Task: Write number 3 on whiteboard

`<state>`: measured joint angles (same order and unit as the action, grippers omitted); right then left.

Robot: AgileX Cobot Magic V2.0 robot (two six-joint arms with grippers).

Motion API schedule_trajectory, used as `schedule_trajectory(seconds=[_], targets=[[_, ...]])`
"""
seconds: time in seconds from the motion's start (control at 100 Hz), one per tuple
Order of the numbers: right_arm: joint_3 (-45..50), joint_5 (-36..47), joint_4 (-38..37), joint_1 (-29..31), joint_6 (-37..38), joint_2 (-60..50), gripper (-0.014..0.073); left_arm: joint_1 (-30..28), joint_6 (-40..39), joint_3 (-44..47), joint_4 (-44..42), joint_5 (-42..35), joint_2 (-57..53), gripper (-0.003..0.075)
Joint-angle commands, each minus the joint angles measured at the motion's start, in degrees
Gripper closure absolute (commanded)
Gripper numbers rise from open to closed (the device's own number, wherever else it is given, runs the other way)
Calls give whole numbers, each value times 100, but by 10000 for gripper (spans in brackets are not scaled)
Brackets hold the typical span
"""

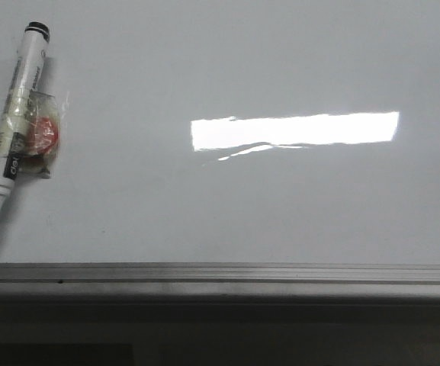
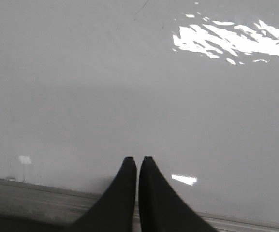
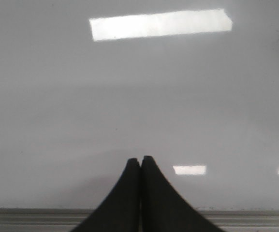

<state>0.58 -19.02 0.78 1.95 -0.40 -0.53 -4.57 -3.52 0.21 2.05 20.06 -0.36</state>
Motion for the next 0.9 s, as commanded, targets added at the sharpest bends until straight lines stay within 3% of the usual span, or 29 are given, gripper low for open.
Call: schedule_trajectory(seconds=[0.0,0.57,0.89], targets=[[144,81,-78,29,-20,-98,648,-17,-46,201,73,-204,-143,741],[144,81,-78,29,-20,-98,648,-17,-46,201,73,-204,-143,741],[144,81,-78,29,-20,-98,648,-17,-46,201,82,-993,-143,741]])
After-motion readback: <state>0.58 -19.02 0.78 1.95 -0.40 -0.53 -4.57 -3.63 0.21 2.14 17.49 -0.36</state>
